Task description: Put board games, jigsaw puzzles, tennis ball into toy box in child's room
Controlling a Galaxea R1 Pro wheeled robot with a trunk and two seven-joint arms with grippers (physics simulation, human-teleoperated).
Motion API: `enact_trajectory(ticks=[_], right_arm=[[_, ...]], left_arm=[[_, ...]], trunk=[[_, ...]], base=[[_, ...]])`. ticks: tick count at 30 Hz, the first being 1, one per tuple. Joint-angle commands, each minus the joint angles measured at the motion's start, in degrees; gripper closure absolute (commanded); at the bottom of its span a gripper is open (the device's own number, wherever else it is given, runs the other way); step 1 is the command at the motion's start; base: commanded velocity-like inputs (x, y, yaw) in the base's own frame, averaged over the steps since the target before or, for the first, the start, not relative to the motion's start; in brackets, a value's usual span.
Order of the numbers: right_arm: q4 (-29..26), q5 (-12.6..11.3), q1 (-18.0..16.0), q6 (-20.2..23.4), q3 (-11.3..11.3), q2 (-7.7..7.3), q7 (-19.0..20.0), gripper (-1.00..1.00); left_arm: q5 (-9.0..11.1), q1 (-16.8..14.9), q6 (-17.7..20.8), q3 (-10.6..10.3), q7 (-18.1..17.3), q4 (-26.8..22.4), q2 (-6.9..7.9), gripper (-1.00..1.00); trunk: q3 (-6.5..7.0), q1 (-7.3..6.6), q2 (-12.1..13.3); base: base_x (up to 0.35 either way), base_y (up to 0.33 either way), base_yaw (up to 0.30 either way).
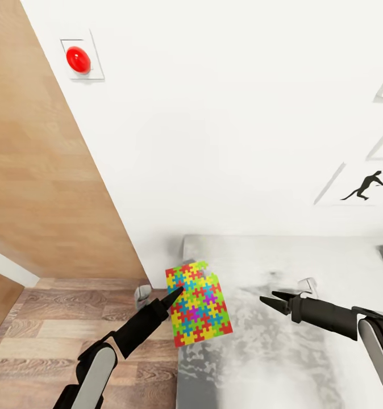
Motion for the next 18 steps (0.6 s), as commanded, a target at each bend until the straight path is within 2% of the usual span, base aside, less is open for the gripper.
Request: enact_trajectory(ticks=[1, 18], right_arm=[[0.0, 0.0, 0.0, 0.3, 0.0, -0.01, 0.2, -1.0], [-0.1, 0.0, -0.1, 0.3, -0.2, -0.38, 0.2, -1.0]], left_arm=[[0.4, 0.0, 0.5, 0.1, 0.1, 0.0, -0.03, 1.0], [0.3, 0.3, 0.4, 0.3, 0.4, -0.1, -0.06, 1.0]], trunk=[[0.01, 0.03, -0.1], [1.56, 0.03, -0.1]], base=[[0.0, 0.0, -0.065], [0.0, 0.0, -0.075]])
